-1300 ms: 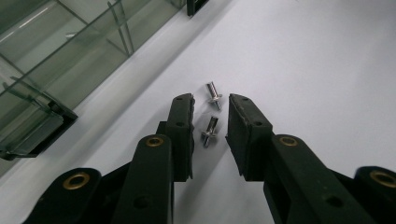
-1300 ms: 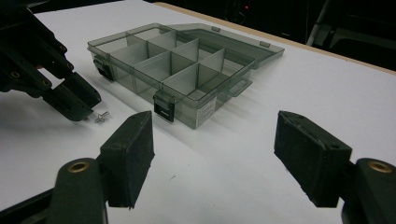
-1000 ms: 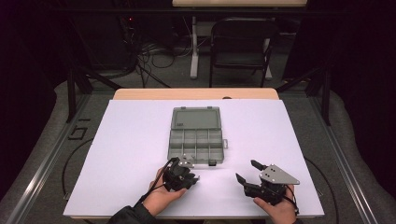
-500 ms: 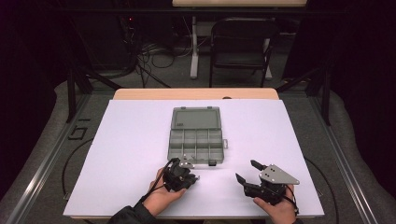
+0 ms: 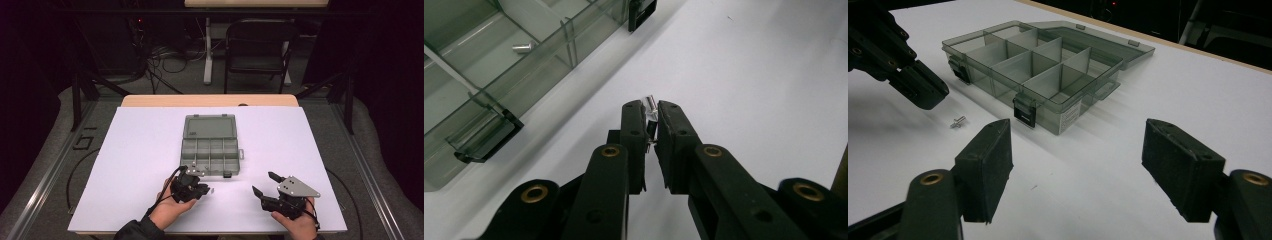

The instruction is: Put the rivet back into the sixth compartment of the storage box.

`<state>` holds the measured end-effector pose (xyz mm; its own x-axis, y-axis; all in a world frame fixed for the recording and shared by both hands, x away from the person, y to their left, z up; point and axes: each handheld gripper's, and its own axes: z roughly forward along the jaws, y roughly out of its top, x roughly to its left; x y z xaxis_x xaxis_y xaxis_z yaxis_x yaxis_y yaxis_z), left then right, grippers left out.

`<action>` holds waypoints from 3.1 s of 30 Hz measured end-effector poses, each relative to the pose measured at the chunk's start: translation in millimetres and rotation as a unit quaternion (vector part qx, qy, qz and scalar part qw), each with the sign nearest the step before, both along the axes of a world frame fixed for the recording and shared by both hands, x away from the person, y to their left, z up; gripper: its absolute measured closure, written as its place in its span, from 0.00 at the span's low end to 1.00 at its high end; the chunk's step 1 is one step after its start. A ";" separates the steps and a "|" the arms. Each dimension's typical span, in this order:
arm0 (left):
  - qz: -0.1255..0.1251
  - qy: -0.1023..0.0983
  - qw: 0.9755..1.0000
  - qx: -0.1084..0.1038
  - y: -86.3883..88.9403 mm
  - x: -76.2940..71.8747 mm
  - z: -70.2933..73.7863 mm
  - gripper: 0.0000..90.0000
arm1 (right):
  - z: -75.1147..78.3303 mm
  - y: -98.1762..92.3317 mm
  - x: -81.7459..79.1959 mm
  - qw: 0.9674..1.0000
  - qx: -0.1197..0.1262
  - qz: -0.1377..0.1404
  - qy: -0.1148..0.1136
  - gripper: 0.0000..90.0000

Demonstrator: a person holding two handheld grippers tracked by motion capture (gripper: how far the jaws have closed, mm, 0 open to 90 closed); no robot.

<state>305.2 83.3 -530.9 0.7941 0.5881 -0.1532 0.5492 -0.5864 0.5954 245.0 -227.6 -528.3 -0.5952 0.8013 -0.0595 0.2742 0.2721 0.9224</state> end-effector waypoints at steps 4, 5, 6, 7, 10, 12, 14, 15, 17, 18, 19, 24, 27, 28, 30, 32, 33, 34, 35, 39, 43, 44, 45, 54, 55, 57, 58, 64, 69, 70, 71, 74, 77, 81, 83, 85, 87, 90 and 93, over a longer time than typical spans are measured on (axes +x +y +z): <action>0.000 -0.002 1.000 -0.003 1.4 -0.3 2.9 0.91 | -0.3 0.3 0.4 1.000 0.000 0.000 0.002 0.31; 0.002 -0.001 1.000 -0.005 1.6 -0.5 3.6 0.91 | -0.4 0.4 0.2 1.000 0.000 0.001 0.004 0.31; 0.002 -0.001 1.000 -0.008 2.1 -0.5 4.2 0.91 | -0.5 0.5 0.3 1.000 0.000 0.002 0.004 0.31; 0.002 -0.003 1.000 -0.009 2.7 -0.5 5.5 0.91 | -0.7 0.5 0.6 1.000 -0.002 0.003 0.005 0.31; 0.004 -0.007 1.000 -0.012 4.6 -0.5 9.6 0.91 | -1.4 0.7 1.6 1.000 -0.006 0.008 0.014 0.31; 0.007 -0.013 1.000 -0.016 7.7 0.6 15.0 0.91 | -2.0 1.1 2.0 1.000 -0.008 0.009 0.018 0.31; 0.009 -0.015 1.000 -0.018 8.9 1.1 16.7 0.91 | -2.1 1.2 2.1 1.000 -0.008 0.009 0.018 0.31; 0.011 -0.016 1.000 -0.020 10.1 1.5 18.4 0.91 | -2.3 1.4 2.2 1.000 -0.008 0.009 0.018 0.31; 0.015 -0.019 0.999 -0.024 13.2 2.9 22.3 0.91 | -2.8 1.6 2.5 1.000 -0.009 0.010 0.017 0.31; 0.015 -0.022 0.999 -0.023 14.5 3.7 23.7 0.91 | -2.7 1.6 2.4 1.000 -0.010 0.009 0.018 0.31; 0.019 -0.023 0.999 -0.027 15.8 4.2 25.2 0.91 | -2.7 1.6 2.6 1.000 -0.009 0.010 0.018 0.31; 0.030 -0.028 0.999 -0.034 23.2 8.6 32.0 0.91 | -2.7 1.9 2.6 1.000 -0.007 0.009 0.016 0.31; 0.037 -0.028 0.998 -0.040 25.7 11.8 34.9 0.91 | -2.8 1.9 2.5 1.000 -0.008 0.009 0.017 0.31; 0.040 -0.029 0.998 -0.043 26.6 13.4 36.4 0.91 | -2.8 2.0 2.4 1.000 -0.008 0.009 0.016 0.31; 0.043 -0.031 0.998 -0.046 28.0 16.1 39.4 0.91 | -2.8 1.9 2.5 1.000 -0.008 0.009 0.017 0.31; 0.044 -0.032 0.997 -0.051 29.3 19.9 42.5 0.91 | -2.8 1.9 2.6 1.000 -0.009 0.009 0.019 0.31; 0.046 -0.033 0.997 -0.051 29.6 22.0 43.5 0.91 | -3.1 2.1 2.8 1.000 -0.009 0.008 0.018 0.31; 0.050 -0.034 0.997 -0.051 29.9 24.4 44.2 0.91 | -3.1 2.1 2.8 1.000 -0.009 0.008 0.018 0.31; 0.052 -0.033 0.997 -0.053 30.5 26.8 44.6 0.91 | -3.1 2.2 2.8 1.000 -0.009 0.008 0.018 0.31; 0.063 -0.033 0.996 -0.051 31.7 35.4 44.9 0.91 | -2.9 1.7 2.6 1.000 -0.009 0.008 0.018 0.30; 0.072 -0.032 0.996 -0.047 34.3 43.3 45.8 0.91 | -3.0 1.5 3.0 1.000 -0.007 0.010 0.018 0.30; 0.075 -0.034 0.995 -0.048 35.3 45.1 46.5 0.91 | -3.0 1.6 2.8 1.000 -0.006 0.010 0.018 0.30; 0.077 -0.034 0.995 -0.049 36.4 46.8 47.3 0.91 | -3.0 1.6 2.8 1.000 -0.006 0.010 0.018 0.30; 0.093 -0.030 0.994 -0.050 38.8 60.7 50.0 0.91 | -3.2 2.1 2.8 1.000 -0.008 0.008 0.018 0.30; 0.095 -0.026 0.994 -0.053 38.7 63.3 49.1 0.91 | -3.2 2.1 2.8 1.000 -0.009 0.008 0.018 0.30; 0.100 -0.018 0.993 -0.060 38.2 67.7 48.0 0.91 | -3.2 2.1 2.8 1.000 -0.009 0.008 0.018 0.30; 0.098 -0.019 0.993 -0.058 37.7 70.1 47.9 0.91 | -3.1 2.0 2.7 1.000 -0.010 0.007 0.018 0.30; 0.095 -0.013 0.994 -0.049 26.8 77.1 42.3 0.91 | -3.1 1.5 2.9 1.000 -0.008 0.009 0.020 0.30; 0.092 -0.008 0.995 -0.030 18.2 81.3 33.4 0.91 | -3.0 1.6 2.7 1.000 -0.008 0.010 0.018 0.30; 0.086 -0.006 0.996 -0.025 17.9 82.3 32.5 0.91 | -3.0 1.5 2.8 1.000 -0.008 0.010 0.018 0.30; 0.090 -0.005 0.996 -0.026 16.1 82.8 30.9 0.91 | -3.0 1.6 2.8 1.000 -0.008 0.010 0.018 0.30; 0.089 -0.003 0.996 -0.022 13.6 85.2 28.1 0.91 | -3.1 1.6 2.9 1.000 -0.007 0.010 0.018 0.30; 0.088 -0.003 0.996 -0.018 11.9 86.7 26.2 0.91 | -3.1 1.6 2.9 1.000 -0.008 0.011 0.018 0.30; 0.090 -0.001 0.996 -0.016 10.6 87.7 24.1 0.91 | -3.0 1.6 2.8 1.000 -0.008 0.012 0.018 0.30; 0.089 0.000 0.996 -0.014 10.2 88.1 23.3 0.91 | -3.0 1.6 2.8 1.000 -0.008 0.011 0.018 0.30; 0.088 0.002 0.996 -0.013 9.3 88.2 22.6 0.91 | -3.0 1.7 2.8 1.000 -0.007 0.011 0.018 0.30; 0.088 -0.001 0.996 -0.010 8.4 88.0 21.8 0.91 | -3.0 1.7 2.7 1.000 -0.008 0.012 0.018 0.30; 0.088 0.002 0.996 -0.012 7.4 87.6 21.2 0.90 | -3.1 1.9 2.8 1.000 -0.008 0.011 0.018 0.30; 0.089 0.006 0.996 -0.013 8.1 87.7 21.6 0.82 | -3.0 1.9 2.6 1.000 -0.009 0.010 0.018 0.30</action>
<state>392.8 91.5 -509.3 0.6760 0.7147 -0.1795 0.6499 -0.4635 0.6023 247.6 -225.7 -531.3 -0.6125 0.7887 -0.0527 0.3009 0.2943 0.9071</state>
